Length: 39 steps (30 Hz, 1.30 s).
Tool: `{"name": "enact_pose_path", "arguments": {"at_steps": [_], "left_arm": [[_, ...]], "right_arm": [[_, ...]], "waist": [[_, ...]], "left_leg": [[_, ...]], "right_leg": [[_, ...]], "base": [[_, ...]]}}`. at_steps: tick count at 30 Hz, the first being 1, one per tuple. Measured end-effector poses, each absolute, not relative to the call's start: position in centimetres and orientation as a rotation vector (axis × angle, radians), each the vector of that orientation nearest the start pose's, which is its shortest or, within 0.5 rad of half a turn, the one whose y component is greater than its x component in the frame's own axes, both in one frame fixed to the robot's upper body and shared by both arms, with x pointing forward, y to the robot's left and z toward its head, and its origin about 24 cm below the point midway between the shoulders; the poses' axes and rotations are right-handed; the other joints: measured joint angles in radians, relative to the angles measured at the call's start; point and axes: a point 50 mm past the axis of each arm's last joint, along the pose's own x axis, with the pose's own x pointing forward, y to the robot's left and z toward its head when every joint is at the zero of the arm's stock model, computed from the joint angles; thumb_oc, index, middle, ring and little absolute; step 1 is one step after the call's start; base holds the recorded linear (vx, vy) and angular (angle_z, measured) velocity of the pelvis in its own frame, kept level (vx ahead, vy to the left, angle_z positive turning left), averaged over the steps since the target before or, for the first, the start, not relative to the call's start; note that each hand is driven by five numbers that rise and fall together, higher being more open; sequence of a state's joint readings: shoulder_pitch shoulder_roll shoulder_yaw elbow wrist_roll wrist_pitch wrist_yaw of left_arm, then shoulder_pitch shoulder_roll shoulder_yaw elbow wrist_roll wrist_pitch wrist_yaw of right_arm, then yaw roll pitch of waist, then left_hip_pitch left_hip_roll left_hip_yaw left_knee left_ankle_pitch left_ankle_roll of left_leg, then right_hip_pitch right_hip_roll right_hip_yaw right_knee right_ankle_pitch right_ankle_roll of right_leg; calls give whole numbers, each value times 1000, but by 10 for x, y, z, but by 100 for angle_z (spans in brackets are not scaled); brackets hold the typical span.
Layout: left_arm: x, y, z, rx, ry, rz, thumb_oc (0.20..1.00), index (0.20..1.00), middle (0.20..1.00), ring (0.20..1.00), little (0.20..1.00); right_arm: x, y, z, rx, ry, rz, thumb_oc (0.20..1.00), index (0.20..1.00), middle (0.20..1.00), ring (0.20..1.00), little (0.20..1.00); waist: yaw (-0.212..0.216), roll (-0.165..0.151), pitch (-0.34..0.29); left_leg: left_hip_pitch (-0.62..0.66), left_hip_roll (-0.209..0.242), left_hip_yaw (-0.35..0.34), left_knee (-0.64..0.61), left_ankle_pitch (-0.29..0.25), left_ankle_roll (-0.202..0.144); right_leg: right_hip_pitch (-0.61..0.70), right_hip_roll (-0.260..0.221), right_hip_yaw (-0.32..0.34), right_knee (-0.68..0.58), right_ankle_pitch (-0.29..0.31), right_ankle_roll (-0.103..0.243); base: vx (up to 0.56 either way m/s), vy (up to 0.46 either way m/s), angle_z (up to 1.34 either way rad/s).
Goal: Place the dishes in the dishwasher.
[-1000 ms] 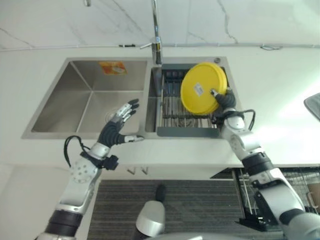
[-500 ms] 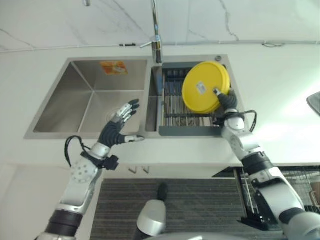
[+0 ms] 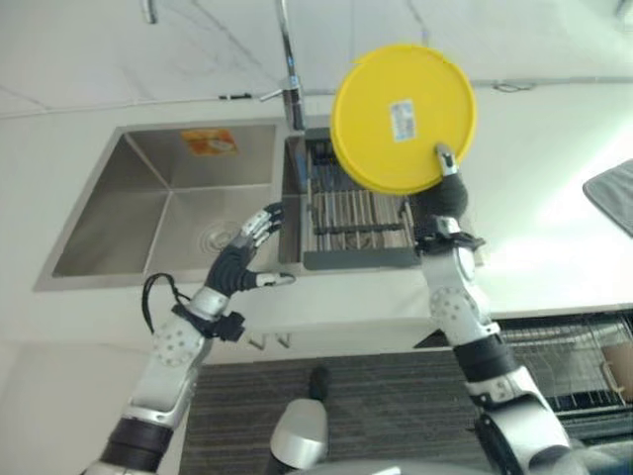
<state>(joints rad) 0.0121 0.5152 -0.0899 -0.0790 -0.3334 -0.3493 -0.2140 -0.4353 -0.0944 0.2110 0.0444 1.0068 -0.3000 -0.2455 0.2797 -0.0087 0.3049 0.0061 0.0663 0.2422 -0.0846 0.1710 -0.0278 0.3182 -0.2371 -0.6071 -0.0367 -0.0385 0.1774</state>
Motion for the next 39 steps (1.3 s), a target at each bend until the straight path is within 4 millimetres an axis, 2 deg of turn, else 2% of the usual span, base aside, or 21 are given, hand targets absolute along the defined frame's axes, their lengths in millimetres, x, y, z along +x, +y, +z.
{"name": "enact_pose_path", "arguments": {"at_steps": [2,3,5,13,15,18,19,21,24,28,29,30,31,32,33,34,36,37,39], "left_arm": [[241,196,101,175,-357,-352,1000,1000,1000,1000,1000],[241,189,99,157,-358,-370,1000,1000,1000,1000,1000],[240,186,98,144,-359,-374,1000,1000,1000,1000,1000],[238,181,101,126,-378,-360,1000,1000,1000,1000,1000],[237,179,99,121,-372,-348,1000,1000,1000,1000,1000],[237,177,96,89,-372,-314,1000,1000,1000,1000,1000],[237,177,97,88,-375,-312,1000,1000,1000,1000,1000],[237,178,98,84,-378,-287,1000,1000,1000,1000,1000],[237,177,97,94,-377,-270,1000,1000,1000,1000,1000],[238,178,97,91,-379,-240,1000,1000,1000,1000,1000],[237,180,96,87,-374,-213,1000,1000,1000,1000,1000],[237,181,94,83,-369,-190,1000,1000,1000,1000,1000],[237,181,94,79,-366,-180,1000,1000,1000,1000,1000],[237,181,94,76,-369,-174,1000,1000,1000,1000,1000],[237,179,92,64,-364,-172,1000,1000,1000,1000,1000],[246,170,91,51,-368,-180,1000,1000,1000,1000,1000],[247,174,90,72,-361,-166,1000,1000,1000,1000,1000],[249,176,91,89,-360,-169,1000,1000,1000,1000,1000],[258,175,91,108,-355,-179,1000,1000,1000,1000,1000]], "right_arm": [[307,-111,148,1005,-346,98,200,200,200,200,200],[302,-114,141,1007,-337,91,200,200,200,200,200],[293,-121,135,1005,-336,83,200,200,200,200,200],[272,-164,133,989,-438,27,200,200,200,200,200],[263,-179,129,968,-467,-16,200,200,200,200,200],[253,-204,124,955,-501,-90,200,200,200,200,200],[251,-206,123,951,-498,-92,200,200,200,200,200],[250,-208,123,947,-502,-92,200,200,200,200,200],[250,-213,124,938,-512,-108,200,200,200,200,200],[248,-224,127,877,-537,-169,200,200,200,200,200],[250,-228,123,816,-508,-182,200,200,200,200,200],[253,-229,115,798,-456,-187,200,200,200,200,200],[253,-229,101,805,-391,-216,200,200,200,200,200],[248,-226,90,812,-349,-215,200,200,200,200,200],[244,-224,82,826,-322,-226,200,200,200,200,200],[232,-223,73,861,-299,-260,200,200,200,200,200],[239,-202,74,888,-267,-181,200,200,200,200,200],[242,-190,76,901,-255,-135,200,200,200,200,200],[241,-180,77,907,-247,-92,200,200,200,200,200]], "waist": [[-21,1,-1],[-44,4,-3],[-56,6,-7],[-190,10,-63],[-204,11,-70],[-275,12,-96],[-287,11,-103],[-298,15,-130],[-326,23,-136],[-340,31,-141],[-338,36,-154],[-326,42,-158],[-327,42,-158],[-325,43,-158],[-321,34,-153],[-362,43,-154],[-321,59,-156],[-303,56,-154],[-305,41,-143]], "left_leg": [[0,7,17,0,3,-4],[-4,15,26,0,10,-8],[-3,31,47,0,11,-14],[35,73,129,0,15,-25],[55,83,155,-1,13,-28],[68,108,189,-1,7,-45],[69,115,194,-1,9,-47],[73,131,234,-1,10,-50],[90,148,236,-1,12,-52],[100,168,238,-1,7,-77],[104,166,232,-1,1,-88],[116,166,176,-1,-2,-91],[136,161,98,0,-2,-91],[130,148,58,42,-44,-77],[112,109,43,114,-129,-70],[99,-3,147,176,-223,25],[115,-55,81,123,-228,34],[106,-51,95,127,-232,54],[97,-51,75,138,-232,67]], "right_leg": [[-6,4,19,-12,0,0],[-10,12,26,-28,0,2],[-25,22,53,-34,2,5],[-49,40,146,-36,13,4],[-50,44,175,-40,15,0],[-65,61,219,-50,23,-10],[-67,63,221,-50,23,-10],[-94,75,268,-50,30,-19],[-99,87,301,-50,36,-27],[-113,103,329,-49,38,-34],[-140,105,362,-37,39,-38],[-165,102,410,-19,45,-39],[-166,95,448,-26,58,-38],[-166,88,481,-29,62,-36],[-155,52,483,-32,61,-40],[-128,-7,420,0,70,3],[-216,-20,415,88,80,-7],[-239,-24,391,123,86,-9],[-295,-41,366,244,86,-8]], "base": [[-86,-73,-29],[-110,-73,-30],[-78,-39,-34],[-30,-57,-36],[-13,-85,-37],[-59,-143,-45],[-63,-158,-38],[-50,-122,-52],[-38,-114,-35],[-28,-143,-29],[10,-69,-74],[136,40,-111],[216,160,-105],[194,330,-77],[145,478,10],[70,470,12],[63,325,-52],[35,221,-63],[15,142,11]]}}
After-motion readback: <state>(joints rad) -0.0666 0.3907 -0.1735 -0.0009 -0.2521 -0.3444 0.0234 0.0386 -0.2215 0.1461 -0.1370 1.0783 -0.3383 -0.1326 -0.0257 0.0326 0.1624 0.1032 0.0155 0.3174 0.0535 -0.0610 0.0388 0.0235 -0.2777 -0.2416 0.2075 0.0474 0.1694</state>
